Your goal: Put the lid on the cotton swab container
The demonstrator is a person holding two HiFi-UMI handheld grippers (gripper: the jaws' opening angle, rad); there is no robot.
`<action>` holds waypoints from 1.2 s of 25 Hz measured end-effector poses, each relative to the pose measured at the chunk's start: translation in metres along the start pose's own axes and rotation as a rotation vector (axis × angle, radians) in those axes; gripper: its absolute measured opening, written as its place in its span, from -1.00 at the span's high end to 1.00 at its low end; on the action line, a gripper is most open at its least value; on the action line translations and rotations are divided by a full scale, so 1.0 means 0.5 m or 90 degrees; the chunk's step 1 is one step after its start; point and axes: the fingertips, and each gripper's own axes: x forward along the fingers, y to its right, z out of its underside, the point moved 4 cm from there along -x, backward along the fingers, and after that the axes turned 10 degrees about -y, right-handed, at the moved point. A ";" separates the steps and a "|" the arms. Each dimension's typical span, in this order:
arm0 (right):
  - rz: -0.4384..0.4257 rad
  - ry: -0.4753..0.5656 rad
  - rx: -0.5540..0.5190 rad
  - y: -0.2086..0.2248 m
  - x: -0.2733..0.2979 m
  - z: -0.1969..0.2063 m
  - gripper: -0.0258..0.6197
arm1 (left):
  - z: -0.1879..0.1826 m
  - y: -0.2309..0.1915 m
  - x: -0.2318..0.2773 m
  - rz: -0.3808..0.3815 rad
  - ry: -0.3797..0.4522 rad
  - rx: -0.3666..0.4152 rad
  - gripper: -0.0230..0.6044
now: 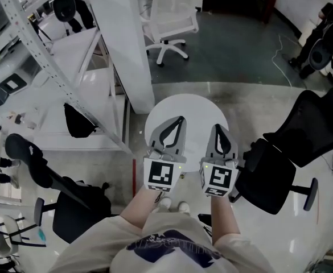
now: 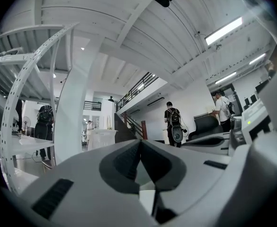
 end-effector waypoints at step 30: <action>0.008 0.004 -0.015 -0.009 0.006 -0.028 0.90 | 0.009 -0.028 0.002 -0.008 -0.010 0.013 0.93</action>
